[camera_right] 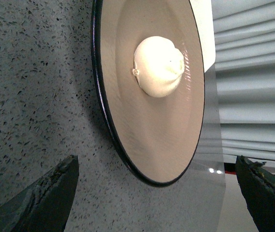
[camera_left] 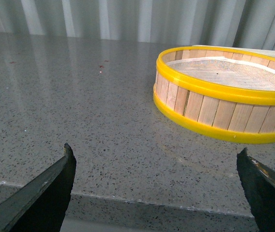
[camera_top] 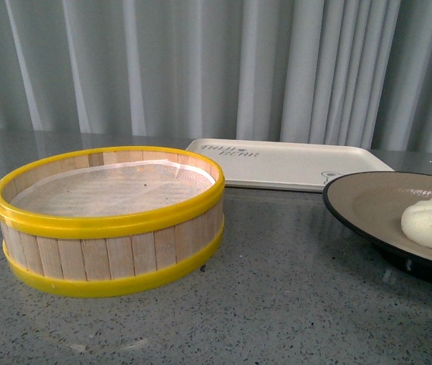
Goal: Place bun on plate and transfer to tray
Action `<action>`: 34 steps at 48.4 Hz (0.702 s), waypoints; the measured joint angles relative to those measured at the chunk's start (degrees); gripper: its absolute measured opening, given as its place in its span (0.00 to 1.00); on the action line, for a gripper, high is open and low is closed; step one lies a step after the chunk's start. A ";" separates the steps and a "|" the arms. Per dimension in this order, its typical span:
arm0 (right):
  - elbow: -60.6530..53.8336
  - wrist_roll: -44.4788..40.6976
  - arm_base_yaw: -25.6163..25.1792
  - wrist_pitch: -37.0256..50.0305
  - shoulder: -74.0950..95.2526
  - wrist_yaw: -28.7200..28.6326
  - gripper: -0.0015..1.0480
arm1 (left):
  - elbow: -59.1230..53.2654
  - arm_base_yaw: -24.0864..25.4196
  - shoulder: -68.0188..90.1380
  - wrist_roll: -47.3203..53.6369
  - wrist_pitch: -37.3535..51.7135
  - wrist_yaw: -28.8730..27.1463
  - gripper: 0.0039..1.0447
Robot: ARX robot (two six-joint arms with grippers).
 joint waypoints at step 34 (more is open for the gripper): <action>0.26 -2.54 -2.45 12.04 14.08 -4.39 0.92 | 0.00 0.00 0.00 0.00 0.00 0.00 0.94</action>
